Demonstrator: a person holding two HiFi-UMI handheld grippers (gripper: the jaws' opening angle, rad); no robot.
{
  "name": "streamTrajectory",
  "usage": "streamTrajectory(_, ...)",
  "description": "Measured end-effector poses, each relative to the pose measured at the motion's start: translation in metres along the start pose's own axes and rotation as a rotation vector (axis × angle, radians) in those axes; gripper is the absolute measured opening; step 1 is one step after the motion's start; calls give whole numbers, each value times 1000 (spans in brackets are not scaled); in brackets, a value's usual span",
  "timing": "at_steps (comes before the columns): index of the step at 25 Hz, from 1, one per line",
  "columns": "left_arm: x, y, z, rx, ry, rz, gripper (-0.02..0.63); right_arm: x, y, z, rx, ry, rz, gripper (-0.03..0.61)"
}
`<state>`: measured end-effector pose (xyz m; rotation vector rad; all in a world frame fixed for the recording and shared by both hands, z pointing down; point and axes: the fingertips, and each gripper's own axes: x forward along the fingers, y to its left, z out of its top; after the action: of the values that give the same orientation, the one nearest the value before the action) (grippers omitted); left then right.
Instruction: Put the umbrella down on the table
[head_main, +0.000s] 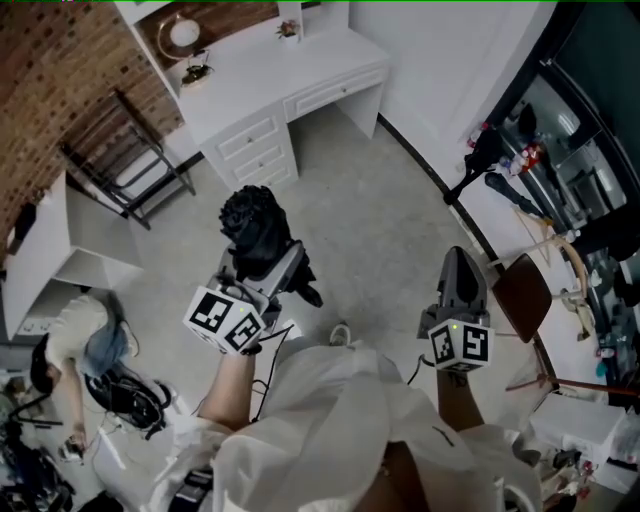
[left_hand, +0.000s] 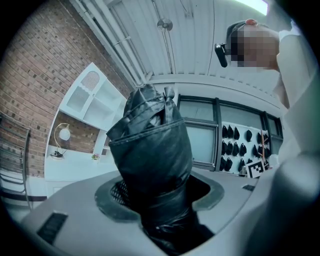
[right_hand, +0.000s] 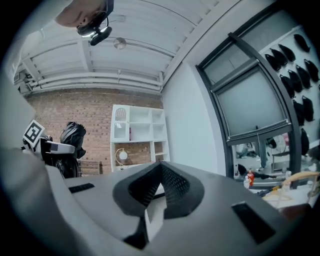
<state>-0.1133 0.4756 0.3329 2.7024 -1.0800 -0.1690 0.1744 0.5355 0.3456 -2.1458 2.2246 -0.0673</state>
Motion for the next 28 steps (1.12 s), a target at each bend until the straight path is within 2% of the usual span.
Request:
streamTrajectory(5, 15, 5, -4, 0, 15, 8, 274, 16, -11, 0, 26, -9, -1, 18)
streamTrajectory(8, 26, 12, -6, -7, 18, 10, 274, 26, -18, -5, 4, 8, -7, 18)
streamTrajectory(18, 81, 55, 2, -22, 6, -9, 273, 79, -37, -4, -7, 8, -46, 18)
streamTrajectory(28, 168, 150, 20, -31, 6, -36, 274, 205, -32, -4, -28, 14, -57, 18)
